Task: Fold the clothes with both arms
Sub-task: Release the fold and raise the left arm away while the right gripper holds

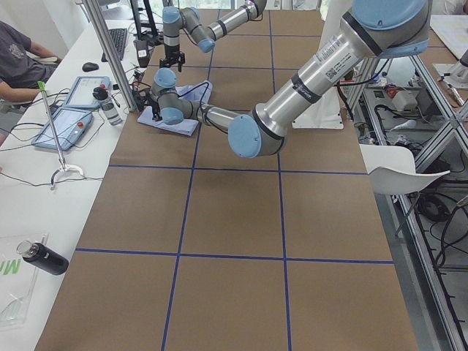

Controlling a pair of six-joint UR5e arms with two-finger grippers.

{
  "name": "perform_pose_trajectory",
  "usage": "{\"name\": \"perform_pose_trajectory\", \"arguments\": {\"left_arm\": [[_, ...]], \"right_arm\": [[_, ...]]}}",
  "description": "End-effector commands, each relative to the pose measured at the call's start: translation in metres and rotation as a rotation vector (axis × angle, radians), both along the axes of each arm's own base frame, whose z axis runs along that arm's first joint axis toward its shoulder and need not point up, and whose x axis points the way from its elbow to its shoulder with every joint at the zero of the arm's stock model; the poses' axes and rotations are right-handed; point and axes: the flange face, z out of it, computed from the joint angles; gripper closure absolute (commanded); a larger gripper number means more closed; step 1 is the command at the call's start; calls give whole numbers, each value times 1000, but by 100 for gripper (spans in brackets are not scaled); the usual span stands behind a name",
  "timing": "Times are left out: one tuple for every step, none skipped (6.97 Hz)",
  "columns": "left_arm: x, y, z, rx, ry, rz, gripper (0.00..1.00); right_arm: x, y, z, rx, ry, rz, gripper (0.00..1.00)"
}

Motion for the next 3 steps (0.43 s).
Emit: {"name": "perform_pose_trajectory", "arguments": {"left_arm": [[-70,28,13,31,46,20,25],[-82,41,30,100,2,33,25],[-94,58,56,133,-31,40,25]], "right_arm": [[-6,21,-14,59,-29,-27,0],[-15,28,-18,118,-22,-79,0],[-17,33,-16,184,-23,-125,0]]}}
